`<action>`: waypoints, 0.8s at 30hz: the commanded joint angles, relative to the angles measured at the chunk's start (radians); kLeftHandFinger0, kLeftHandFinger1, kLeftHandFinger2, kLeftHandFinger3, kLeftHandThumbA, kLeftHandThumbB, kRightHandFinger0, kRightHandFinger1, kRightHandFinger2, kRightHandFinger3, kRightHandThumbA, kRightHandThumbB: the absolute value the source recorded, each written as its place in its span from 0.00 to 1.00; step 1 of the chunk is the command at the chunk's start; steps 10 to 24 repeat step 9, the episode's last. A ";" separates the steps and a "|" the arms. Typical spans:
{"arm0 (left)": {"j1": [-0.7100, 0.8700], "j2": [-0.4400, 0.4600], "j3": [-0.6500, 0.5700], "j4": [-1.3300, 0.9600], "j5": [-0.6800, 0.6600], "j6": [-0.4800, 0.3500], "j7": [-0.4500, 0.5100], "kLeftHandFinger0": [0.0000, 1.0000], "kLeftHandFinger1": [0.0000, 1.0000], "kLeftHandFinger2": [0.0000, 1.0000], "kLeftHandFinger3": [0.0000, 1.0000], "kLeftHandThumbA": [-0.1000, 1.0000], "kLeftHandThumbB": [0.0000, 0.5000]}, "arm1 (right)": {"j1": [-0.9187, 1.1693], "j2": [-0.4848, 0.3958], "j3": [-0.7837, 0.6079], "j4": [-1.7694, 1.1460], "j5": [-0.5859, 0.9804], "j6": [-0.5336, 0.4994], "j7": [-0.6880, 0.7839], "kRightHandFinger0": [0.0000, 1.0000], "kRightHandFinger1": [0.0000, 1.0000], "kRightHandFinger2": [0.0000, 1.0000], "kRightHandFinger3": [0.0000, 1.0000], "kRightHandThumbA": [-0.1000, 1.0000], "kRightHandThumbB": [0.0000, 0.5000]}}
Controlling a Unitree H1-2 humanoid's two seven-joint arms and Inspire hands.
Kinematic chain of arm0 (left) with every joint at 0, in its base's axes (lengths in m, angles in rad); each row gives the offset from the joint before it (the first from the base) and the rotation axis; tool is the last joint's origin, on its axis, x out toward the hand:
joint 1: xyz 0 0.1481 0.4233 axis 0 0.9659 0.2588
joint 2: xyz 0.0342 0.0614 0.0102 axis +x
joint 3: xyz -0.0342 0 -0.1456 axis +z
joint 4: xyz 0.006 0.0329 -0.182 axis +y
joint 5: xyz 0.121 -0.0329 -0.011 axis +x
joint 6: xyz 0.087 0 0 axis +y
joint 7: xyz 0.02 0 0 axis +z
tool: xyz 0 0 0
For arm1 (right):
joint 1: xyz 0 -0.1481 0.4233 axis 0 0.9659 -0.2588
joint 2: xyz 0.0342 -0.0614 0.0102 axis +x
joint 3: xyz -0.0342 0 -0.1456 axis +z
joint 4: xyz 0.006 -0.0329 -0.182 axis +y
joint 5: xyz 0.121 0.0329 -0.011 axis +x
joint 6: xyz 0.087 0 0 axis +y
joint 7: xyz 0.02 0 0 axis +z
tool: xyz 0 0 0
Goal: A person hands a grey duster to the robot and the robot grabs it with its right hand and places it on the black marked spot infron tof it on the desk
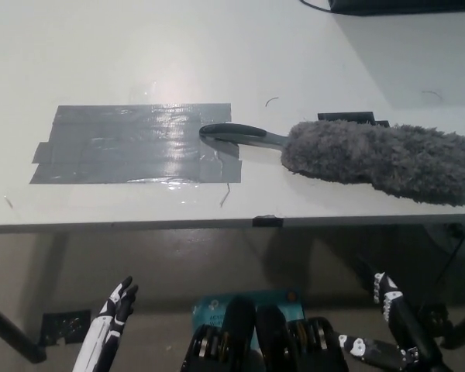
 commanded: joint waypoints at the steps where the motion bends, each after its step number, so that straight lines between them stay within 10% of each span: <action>1: -0.004 -0.003 -0.006 -0.046 -0.007 -0.032 -0.009 1.00 1.00 1.00 1.00 1.00 0.47 | -0.009 -0.016 0.015 -0.001 0.008 -0.119 -0.086 1.00 1.00 1.00 1.00 0.90 0.36; 24: 0.013 -0.008 -0.022 -0.032 0.002 -0.060 -0.007 1.00 1.00 1.00 1.00 1.00 0.48 | 0.028 -0.046 0.045 -0.030 0.004 -0.109 -0.119 1.00 1.00 1.00 1.00 0.86 0.40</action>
